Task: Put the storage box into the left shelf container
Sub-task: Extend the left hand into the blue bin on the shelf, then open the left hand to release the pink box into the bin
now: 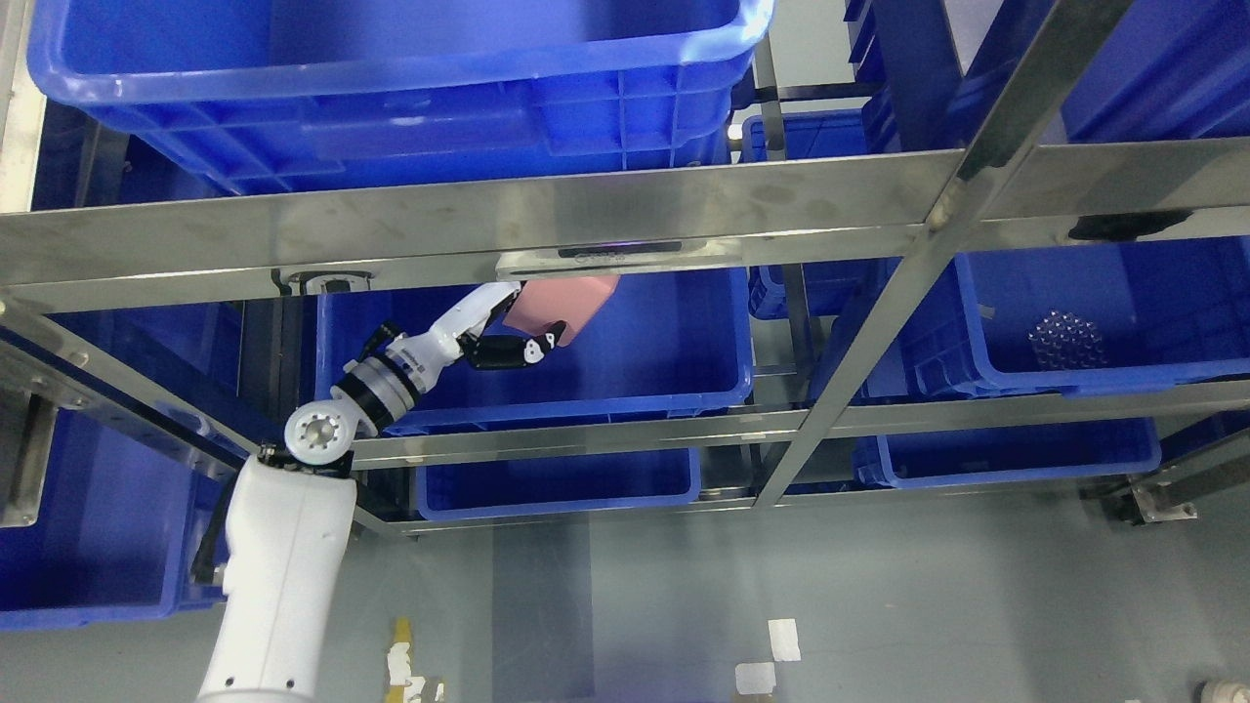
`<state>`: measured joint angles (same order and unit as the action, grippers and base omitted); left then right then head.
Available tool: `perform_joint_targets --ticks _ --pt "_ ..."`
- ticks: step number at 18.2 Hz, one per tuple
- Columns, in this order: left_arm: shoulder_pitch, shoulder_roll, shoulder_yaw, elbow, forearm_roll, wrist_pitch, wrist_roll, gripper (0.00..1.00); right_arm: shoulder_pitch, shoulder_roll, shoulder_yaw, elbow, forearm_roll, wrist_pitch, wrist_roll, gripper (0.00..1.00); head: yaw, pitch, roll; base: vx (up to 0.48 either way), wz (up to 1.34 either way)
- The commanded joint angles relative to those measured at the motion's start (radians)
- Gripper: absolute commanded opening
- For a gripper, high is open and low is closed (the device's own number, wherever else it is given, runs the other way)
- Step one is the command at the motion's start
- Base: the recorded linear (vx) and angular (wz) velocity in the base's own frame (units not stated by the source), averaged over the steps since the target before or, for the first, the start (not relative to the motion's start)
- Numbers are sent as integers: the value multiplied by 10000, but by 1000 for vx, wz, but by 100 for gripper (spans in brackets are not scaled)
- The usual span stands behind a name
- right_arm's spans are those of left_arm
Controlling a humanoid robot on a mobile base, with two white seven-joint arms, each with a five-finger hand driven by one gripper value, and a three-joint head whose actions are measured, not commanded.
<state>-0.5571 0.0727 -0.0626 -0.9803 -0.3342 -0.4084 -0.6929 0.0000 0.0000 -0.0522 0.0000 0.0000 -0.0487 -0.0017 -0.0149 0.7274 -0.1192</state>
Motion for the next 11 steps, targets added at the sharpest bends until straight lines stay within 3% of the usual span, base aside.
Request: perform_joint_targets --ticks 1,5,9,11 --pt "-1102 -553 151 2516 -2164 -27 393 25 -46 -174 0 -175 -215 -4 -14 100 0 0 0 0 0" --pt "-1102 -553 211 2532 -2180 49 471 52 -30 -174 0 -175 -215 -4 -14 100 0 0 0 0 0" --pt "-1118 -553 227 2303 -2027 -42 1449 97 -46 -174 0 -175 -215 -19 -14 100 0 0 0 0 0" --pt "-1087 -553 258 1875 -1905 -256 2155 99 -31 -174 0 -175 -215 -4 1 100 0 0 0 0 0"
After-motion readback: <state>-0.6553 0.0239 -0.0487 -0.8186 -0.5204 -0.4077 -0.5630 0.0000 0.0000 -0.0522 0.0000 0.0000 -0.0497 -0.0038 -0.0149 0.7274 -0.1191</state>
